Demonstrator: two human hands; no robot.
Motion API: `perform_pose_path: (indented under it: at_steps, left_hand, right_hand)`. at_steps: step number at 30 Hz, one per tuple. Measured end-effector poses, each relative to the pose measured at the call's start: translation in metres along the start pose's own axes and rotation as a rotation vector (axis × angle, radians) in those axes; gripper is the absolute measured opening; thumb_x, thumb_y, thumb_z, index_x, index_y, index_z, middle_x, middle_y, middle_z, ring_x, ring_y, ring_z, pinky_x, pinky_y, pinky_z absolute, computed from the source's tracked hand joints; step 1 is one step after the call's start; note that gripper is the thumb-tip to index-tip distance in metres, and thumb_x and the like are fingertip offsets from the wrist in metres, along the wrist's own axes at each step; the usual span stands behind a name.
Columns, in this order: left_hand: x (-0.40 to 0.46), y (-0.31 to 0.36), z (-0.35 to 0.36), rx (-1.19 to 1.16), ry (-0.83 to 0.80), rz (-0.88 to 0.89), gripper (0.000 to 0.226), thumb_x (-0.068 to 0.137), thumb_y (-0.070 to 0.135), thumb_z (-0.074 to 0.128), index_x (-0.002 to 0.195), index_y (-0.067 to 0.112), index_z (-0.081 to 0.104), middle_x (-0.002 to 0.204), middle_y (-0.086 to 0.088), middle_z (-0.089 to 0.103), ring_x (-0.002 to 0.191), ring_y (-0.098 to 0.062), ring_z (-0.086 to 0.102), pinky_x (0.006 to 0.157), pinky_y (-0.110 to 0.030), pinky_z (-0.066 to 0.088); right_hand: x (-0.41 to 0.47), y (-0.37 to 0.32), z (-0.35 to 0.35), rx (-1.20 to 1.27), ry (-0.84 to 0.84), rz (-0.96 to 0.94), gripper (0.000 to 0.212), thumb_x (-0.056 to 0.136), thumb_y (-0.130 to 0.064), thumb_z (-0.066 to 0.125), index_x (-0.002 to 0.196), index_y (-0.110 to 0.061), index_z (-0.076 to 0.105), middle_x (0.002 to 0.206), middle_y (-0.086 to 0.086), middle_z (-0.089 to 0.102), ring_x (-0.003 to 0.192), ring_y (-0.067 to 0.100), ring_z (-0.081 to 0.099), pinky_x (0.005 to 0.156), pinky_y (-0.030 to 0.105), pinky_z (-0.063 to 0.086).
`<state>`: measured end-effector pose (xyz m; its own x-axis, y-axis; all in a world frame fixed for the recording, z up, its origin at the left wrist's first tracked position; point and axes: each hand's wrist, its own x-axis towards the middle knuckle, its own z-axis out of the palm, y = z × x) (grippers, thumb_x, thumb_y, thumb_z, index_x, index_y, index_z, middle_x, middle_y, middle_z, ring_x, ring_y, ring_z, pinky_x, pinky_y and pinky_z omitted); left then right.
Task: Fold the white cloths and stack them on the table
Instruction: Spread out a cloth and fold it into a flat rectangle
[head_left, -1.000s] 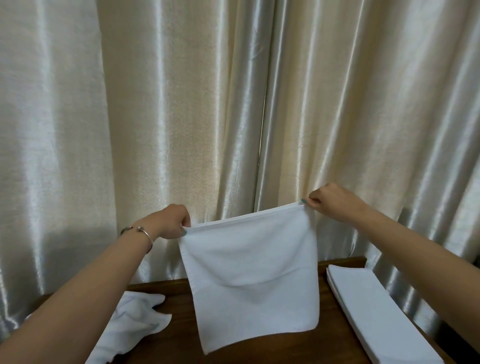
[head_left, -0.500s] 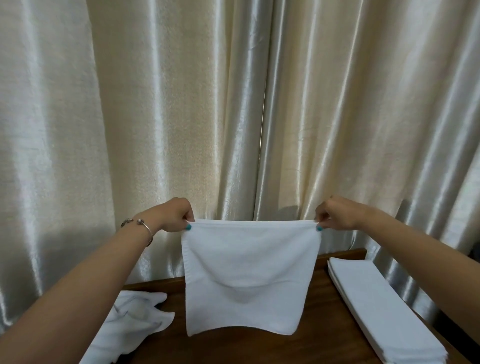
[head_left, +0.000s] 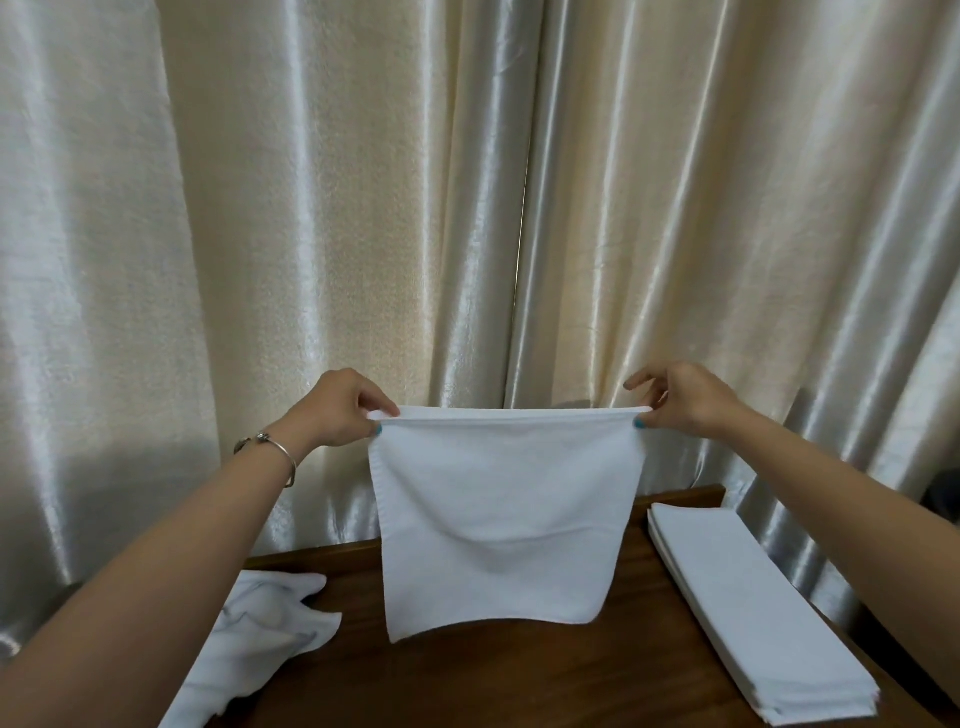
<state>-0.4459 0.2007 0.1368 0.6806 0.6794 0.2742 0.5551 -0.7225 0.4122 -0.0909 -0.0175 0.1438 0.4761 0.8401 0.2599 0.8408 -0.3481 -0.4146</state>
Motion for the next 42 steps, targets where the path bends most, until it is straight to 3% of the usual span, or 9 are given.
perform_pose_path:
  at_steps: [4, 8, 12, 16, 19, 24, 32, 38, 42]
  left_hand:
    - [-0.002, -0.002, 0.002, -0.044, 0.035, -0.037, 0.030, 0.073, 0.001, 0.070, 0.096, 0.019, 0.076, 0.076, 0.016, 0.060, 0.069, 0.001, 0.053, 0.062, -0.006, 0.038]
    - [-0.005, -0.007, -0.001, -0.082, 0.052, -0.053, 0.033, 0.070, 0.002, 0.072, 0.093, 0.025, 0.067, 0.098, 0.001, 0.063, 0.069, -0.011, 0.060, 0.063, -0.017, 0.046]
    - [-0.007, -0.014, -0.010, -0.066, -0.011, -0.067, 0.025, 0.071, 0.007, 0.077, 0.087, 0.023, 0.068, 0.097, -0.002, 0.068, 0.076, -0.015, 0.064, 0.068, -0.021, 0.049]
    - [-0.007, -0.014, -0.013, -0.071, -0.066, -0.093, 0.018, 0.072, 0.007, 0.077, 0.074, 0.024, 0.072, 0.081, 0.004, 0.070, 0.077, -0.013, 0.062, 0.064, -0.018, 0.046]
    - [-0.010, -0.013, -0.014, -0.143, -0.115, -0.170, 0.011, 0.078, 0.008, 0.073, 0.082, 0.018, 0.073, 0.070, 0.010, 0.066, 0.068, -0.009, 0.060, 0.058, -0.016, 0.045]
    - [-0.012, -0.020, -0.004, -0.343, -0.199, -0.334, 0.013, 0.088, 0.001, 0.060, 0.093, 0.008, 0.071, 0.055, -0.010, 0.068, 0.047, -0.012, 0.061, 0.048, -0.019, 0.052]
    - [-0.014, -0.028, 0.017, -0.415, -0.185, -0.363, 0.018, 0.073, -0.003, 0.076, 0.088, 0.006, 0.074, 0.078, -0.016, 0.074, 0.068, -0.013, 0.073, 0.057, -0.015, 0.055]
    - [-0.007, -0.026, 0.011, -0.416, -0.151, -0.366, 0.016, 0.074, -0.003, 0.076, 0.089, 0.002, 0.072, 0.085, -0.016, 0.074, 0.069, -0.013, 0.073, 0.062, -0.020, 0.059]
    - [-0.006, -0.023, 0.005, -0.435, -0.252, -0.394, 0.012, 0.084, -0.001, 0.065, 0.096, -0.001, 0.063, 0.091, -0.017, 0.073, 0.080, -0.018, 0.074, 0.058, -0.021, 0.058]
  right_hand:
    - [0.000, -0.007, -0.001, -0.159, -0.057, 0.047, 0.011, 0.076, -0.031, 0.076, 0.079, -0.041, 0.071, 0.083, -0.017, 0.067, 0.083, 0.007, 0.061, 0.068, 0.028, 0.049]
    - [0.005, -0.004, 0.004, -0.041, -0.098, 0.057, 0.007, 0.077, -0.025, 0.074, 0.073, -0.029, 0.070, 0.082, -0.005, 0.070, 0.080, 0.015, 0.066, 0.078, 0.039, 0.056]
    - [0.001, -0.010, 0.004, 0.170, -0.201, 0.127, 0.005, 0.090, -0.013, 0.060, 0.091, -0.007, 0.060, 0.087, 0.011, 0.070, 0.070, 0.020, 0.073, 0.054, 0.028, 0.049]
    - [-0.003, -0.017, 0.002, 0.331, -0.318, 0.180, 0.005, 0.098, -0.008, 0.047, 0.092, -0.008, 0.049, 0.081, 0.019, 0.070, 0.072, 0.026, 0.074, 0.044, 0.022, 0.046]
    - [-0.002, -0.014, 0.001, 0.447, -0.368, 0.221, 0.003, 0.098, -0.009, 0.048, 0.096, -0.008, 0.049, 0.081, 0.023, 0.073, 0.076, 0.026, 0.074, 0.048, 0.022, 0.053]
    - [0.000, -0.002, 0.013, 0.561, -0.437, 0.282, 0.013, 0.100, -0.013, 0.047, 0.107, -0.003, 0.052, 0.088, 0.022, 0.074, 0.083, 0.024, 0.074, 0.065, 0.025, 0.060]
    - [0.002, 0.006, 0.038, 0.560, -0.413, 0.272, 0.009, 0.098, -0.011, 0.050, 0.102, -0.006, 0.055, 0.087, 0.018, 0.075, 0.087, 0.025, 0.074, 0.071, 0.030, 0.061]
    - [0.011, 0.010, 0.036, 0.604, -0.440, 0.264, 0.011, 0.098, -0.011, 0.050, 0.103, -0.007, 0.058, 0.086, 0.015, 0.076, 0.089, 0.025, 0.073, 0.078, 0.034, 0.059]
    - [0.016, 0.015, 0.034, 0.629, -0.420, 0.229, 0.014, 0.096, -0.008, 0.052, 0.105, -0.007, 0.063, 0.094, 0.015, 0.075, 0.093, 0.022, 0.073, 0.082, 0.033, 0.058]
